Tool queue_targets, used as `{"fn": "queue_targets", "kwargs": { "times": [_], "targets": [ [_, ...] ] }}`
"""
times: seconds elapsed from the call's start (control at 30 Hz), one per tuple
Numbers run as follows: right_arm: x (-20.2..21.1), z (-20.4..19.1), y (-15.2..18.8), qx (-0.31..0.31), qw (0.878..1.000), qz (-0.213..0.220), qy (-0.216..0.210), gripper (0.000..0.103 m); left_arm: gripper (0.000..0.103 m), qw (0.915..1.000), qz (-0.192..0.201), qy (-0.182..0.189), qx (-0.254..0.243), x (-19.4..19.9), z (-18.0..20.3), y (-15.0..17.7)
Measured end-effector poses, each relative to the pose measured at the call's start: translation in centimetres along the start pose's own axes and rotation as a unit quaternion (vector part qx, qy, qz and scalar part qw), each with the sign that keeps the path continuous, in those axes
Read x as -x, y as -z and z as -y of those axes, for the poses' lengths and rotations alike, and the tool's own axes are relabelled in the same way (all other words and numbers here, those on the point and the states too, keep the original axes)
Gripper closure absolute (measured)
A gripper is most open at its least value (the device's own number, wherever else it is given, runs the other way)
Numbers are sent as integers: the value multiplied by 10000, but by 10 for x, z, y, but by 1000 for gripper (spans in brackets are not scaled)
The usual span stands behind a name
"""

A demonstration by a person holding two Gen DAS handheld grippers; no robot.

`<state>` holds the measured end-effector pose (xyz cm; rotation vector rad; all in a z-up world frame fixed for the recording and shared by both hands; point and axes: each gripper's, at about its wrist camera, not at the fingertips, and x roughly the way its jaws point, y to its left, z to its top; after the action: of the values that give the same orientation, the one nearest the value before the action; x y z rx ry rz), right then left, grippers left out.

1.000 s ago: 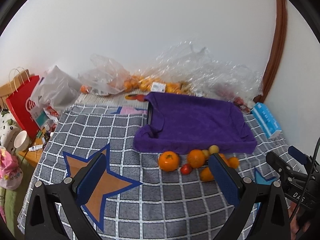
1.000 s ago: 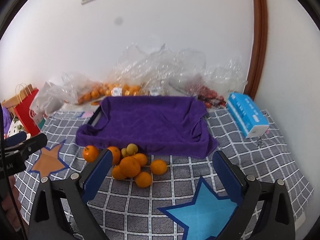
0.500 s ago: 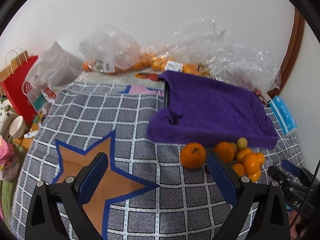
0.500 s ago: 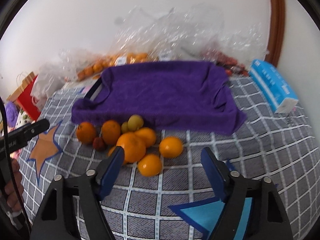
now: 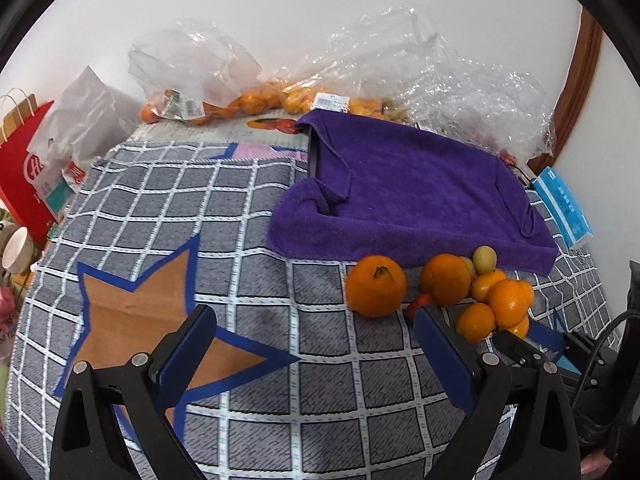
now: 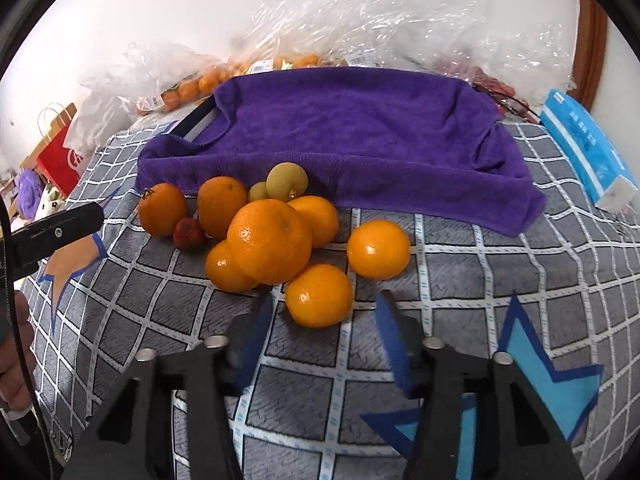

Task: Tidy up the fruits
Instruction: 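Grasp a large orange with the left gripper while the right gripper grasps a small tangerine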

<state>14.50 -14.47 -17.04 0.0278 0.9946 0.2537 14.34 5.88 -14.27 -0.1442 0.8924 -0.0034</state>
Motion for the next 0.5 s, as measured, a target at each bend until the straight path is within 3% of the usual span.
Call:
{"fn": "queue_targets", "kwargs": {
  "times": [0.2, 0.5],
  "targets": [
    [9, 11, 6, -3, 10000, 62, 42, 66, 8, 9998, -142, 92, -130, -16, 15, -3],
    [17, 30, 9, -145, 9997, 85, 156, 66, 24, 9991, -338, 236, -114, -41, 24, -11]
  ]
}}
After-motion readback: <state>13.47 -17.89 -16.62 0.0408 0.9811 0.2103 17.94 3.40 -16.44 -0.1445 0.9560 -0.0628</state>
